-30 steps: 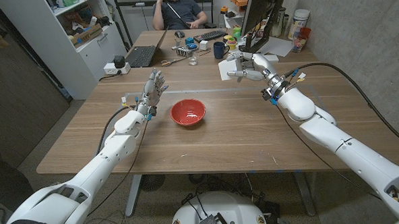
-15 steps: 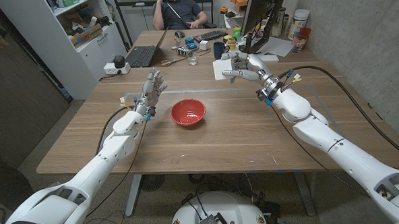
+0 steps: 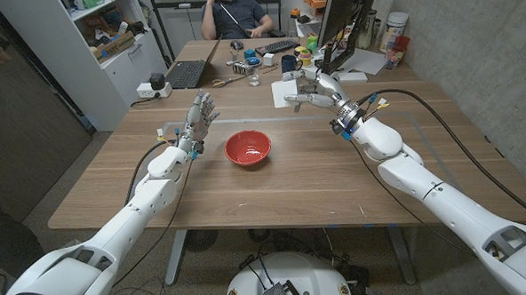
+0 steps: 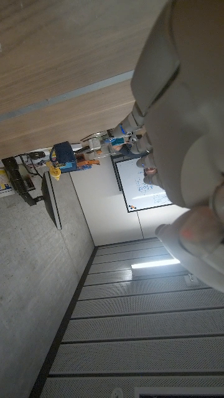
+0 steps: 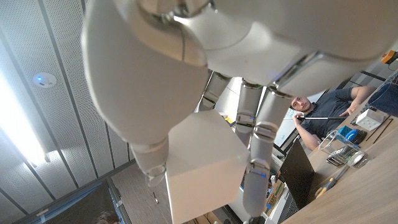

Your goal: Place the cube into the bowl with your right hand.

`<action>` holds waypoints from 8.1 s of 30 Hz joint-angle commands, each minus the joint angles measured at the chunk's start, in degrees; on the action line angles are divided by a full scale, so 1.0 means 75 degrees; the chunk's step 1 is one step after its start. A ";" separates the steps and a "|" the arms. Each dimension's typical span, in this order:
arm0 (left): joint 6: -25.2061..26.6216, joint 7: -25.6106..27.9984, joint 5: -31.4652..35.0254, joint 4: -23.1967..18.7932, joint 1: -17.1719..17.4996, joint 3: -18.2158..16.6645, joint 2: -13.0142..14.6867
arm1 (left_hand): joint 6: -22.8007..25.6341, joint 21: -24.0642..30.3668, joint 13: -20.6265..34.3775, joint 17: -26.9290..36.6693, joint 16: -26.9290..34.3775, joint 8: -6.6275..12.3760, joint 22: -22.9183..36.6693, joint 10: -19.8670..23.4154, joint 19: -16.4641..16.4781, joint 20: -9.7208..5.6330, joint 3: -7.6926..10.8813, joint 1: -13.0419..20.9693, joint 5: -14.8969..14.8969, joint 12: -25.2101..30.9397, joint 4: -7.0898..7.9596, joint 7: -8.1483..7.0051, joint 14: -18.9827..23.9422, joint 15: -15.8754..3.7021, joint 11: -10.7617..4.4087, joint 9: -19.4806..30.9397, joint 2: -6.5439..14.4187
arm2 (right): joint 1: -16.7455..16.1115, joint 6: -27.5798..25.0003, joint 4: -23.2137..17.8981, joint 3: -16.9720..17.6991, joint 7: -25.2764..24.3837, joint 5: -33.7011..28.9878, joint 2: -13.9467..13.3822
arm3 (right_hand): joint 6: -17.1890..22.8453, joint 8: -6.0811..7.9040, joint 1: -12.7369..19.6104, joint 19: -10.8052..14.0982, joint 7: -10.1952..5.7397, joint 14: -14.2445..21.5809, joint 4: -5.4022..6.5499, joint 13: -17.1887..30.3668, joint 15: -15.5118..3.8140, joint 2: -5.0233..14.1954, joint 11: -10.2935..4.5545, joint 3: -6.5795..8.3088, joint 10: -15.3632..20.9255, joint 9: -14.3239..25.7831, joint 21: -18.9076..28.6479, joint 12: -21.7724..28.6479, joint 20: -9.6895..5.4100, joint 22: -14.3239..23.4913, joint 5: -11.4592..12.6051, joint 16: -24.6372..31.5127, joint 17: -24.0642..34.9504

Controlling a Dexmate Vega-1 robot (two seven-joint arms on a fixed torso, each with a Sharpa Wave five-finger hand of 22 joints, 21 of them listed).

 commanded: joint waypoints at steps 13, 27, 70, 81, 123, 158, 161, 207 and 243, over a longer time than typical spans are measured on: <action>-0.0099 -0.0138 -0.0050 0.0171 -0.0049 -0.0050 0.0008 | -0.0041 -0.0051 0.0025 0.0034 0.0008 -0.0006 0.0035 -0.0497 0.0004 0.0009 -0.0051 -0.0038 0.0016 0.0015 0.0002 0.0023 -0.0462 0.0035 0.0050 0.0027 0.0288 | 0.0338 -0.0141 0.0212 -0.0454 0.0675 0.0118 0.0298 | 0.1122 -0.0053 0.1919 -0.0283 0.1141 0.2331 0.0008 0.0077 -0.3037 0.1827 0.1774 0.0081 0.1798 0.0017 0.0136 0.0011 -0.1168 -0.0016 -0.0016 -0.0057 0.0032; -0.0096 -0.0189 -0.0064 0.0225 -0.0076 -0.0052 0.0008 | -0.0038 -0.0061 0.0025 0.0034 0.0008 -0.0005 0.0039 -0.0481 0.0007 0.0009 -0.0064 -0.0035 0.0014 0.0022 0.0001 0.0018 -0.0460 0.0030 0.0031 0.0027 0.0290 | 0.0543 -0.0189 0.0337 -0.0650 0.0559 -0.0468 0.0343 | 0.1117 -0.0074 0.1929 -0.0368 0.1131 0.2282 0.0017 0.0118 -0.3037 0.1831 0.1781 0.0101 0.1775 0.0030 0.0142 -0.0007 -0.1159 -0.0052 -0.0019 -0.0103 0.0029; -0.0100 -0.0069 0.0080 0.0149 -0.0109 0.0018 0.0003 | -0.0032 -0.0099 0.0026 0.0033 0.0008 -0.0005 0.0039 -0.0467 0.0011 -0.0013 -0.0102 -0.0026 0.0021 0.0026 -0.0005 0.0015 -0.0457 0.0003 0.0009 0.0027 0.0287 | 0.1238 -0.0216 0.0413 -0.1415 0.0364 -0.2695 0.0245 | 0.1121 -0.0163 0.2041 -0.0670 0.1115 0.1990 -0.0019 0.0205 -0.3079 0.1811 0.1755 0.0201 0.1589 0.0022 0.0088 -0.0139 -0.1119 -0.0163 -0.0029 -0.0326 -0.0010; -0.0192 -0.0185 0.0155 0.0391 -0.0268 0.0065 -0.0028 | -0.0020 -0.0110 0.0026 0.0033 0.0009 -0.0001 0.0037 -0.0475 0.0015 -0.0018 -0.0111 -0.0022 0.0026 0.0022 -0.0007 0.0026 -0.0452 -0.0010 0.0016 0.0027 0.0288 | 0.1462 -0.0178 0.0464 -0.1696 0.0072 -0.3715 0.0329 | 0.1151 -0.0172 0.2071 -0.0754 0.1123 0.1917 -0.0030 0.0181 -0.3084 0.1802 0.1766 0.0223 0.1567 0.0018 0.0056 -0.0185 -0.1119 -0.0182 -0.0032 -0.0383 -0.0030; -0.0371 -0.0466 0.0150 0.1057 -0.0638 0.0043 -0.0115 | -0.0002 -0.0147 0.0029 0.0035 0.0010 0.0003 0.0036 -0.0472 0.0040 -0.0033 -0.0132 -0.0011 0.0017 0.0021 -0.0003 0.0088 -0.0443 -0.0011 0.0045 0.0030 0.0322 | 0.2316 -0.0547 0.0734 -0.2930 -0.2235 -0.8056 0.0551 | 0.1604 -0.0059 0.2307 -0.1096 0.1324 0.1832 -0.0098 0.0206 -0.3105 0.1721 0.1777 0.0223 0.1958 0.0039 -0.0106 -0.0120 -0.1139 -0.0219 -0.0045 -0.0515 -0.0196; -0.0431 -0.0529 0.0179 0.1290 -0.0809 0.0078 -0.0225 | -0.0002 -0.0166 0.0031 0.0039 0.0015 -0.0001 0.0038 -0.0460 0.0078 0.0004 -0.0129 -0.0015 -0.0036 0.0025 0.0015 0.0175 -0.0425 0.0035 0.0105 0.0032 0.0389 | 0.2697 -0.0342 0.0861 -0.3285 -0.1245 -0.7825 0.0449 | 0.1115 -0.0653 0.1227 -0.1989 0.1126 0.0742 0.0532 -0.0034 -0.2979 0.1588 0.1789 -0.0350 0.1689 -0.0288 -0.0242 -0.0552 -0.1069 -0.0284 -0.0038 -0.1262 -0.0785; -0.0451 -0.0507 0.0185 0.1298 -0.0809 0.0074 -0.0235 | -0.0003 -0.0167 0.0031 0.0039 0.0014 -0.0002 0.0038 -0.0465 0.0081 0.0004 -0.0130 -0.0015 -0.0040 0.0023 0.0015 0.0178 -0.0426 0.0036 0.0106 0.0032 0.0391 | 0.2782 -0.0241 0.1023 -0.3305 -0.1093 -0.7673 0.0508 | 0.0801 -0.0914 0.0667 -0.2034 0.1004 0.0314 0.0798 -0.0177 -0.2961 0.1466 0.1760 -0.0576 0.1477 -0.0402 -0.0341 -0.0778 -0.1018 -0.0332 -0.0042 -0.1419 -0.1022; -0.0550 -0.0733 0.0156 0.1603 -0.0993 0.0084 -0.0314 | 0.0018 -0.0195 0.0032 0.0040 0.0015 0.0002 0.0042 -0.0457 0.0105 -0.0006 -0.0150 -0.0014 -0.0096 0.0026 0.0010 0.0150 -0.0417 0.0047 0.0108 0.0031 0.0389 | 0.2821 -0.0372 0.0856 -0.3246 -0.0918 -0.7803 0.0441 | -0.4843 -0.2047 -0.1975 -0.3896 -0.0511 -0.3928 0.1813 -0.1221 -0.1433 0.0826 0.0895 -0.2115 -0.2972 -0.1350 -0.4298 -0.1716 0.2220 -0.0358 0.0605 -0.1535 -0.2119; -0.0585 -0.0769 0.0191 0.1735 -0.1103 0.0115 -0.0376 | 0.0060 -0.0230 0.0031 0.0037 0.0007 0.0010 0.0048 -0.0438 0.0092 -0.0023 -0.0198 -0.0002 -0.0069 0.0030 -0.0013 0.0021 -0.0428 0.0004 0.0012 0.0031 0.0318 | 0.2993 0.0174 0.1148 -0.2865 -0.1718 -0.7418 0.0550 | -0.4883 -0.1975 -0.2357 -0.4004 -0.0512 -0.4635 0.1904 -0.1220 -0.1375 0.0835 0.0979 -0.2380 -0.3391 -0.1332 -0.4884 -0.1618 0.2182 -0.0346 0.0629 -0.1423 -0.2156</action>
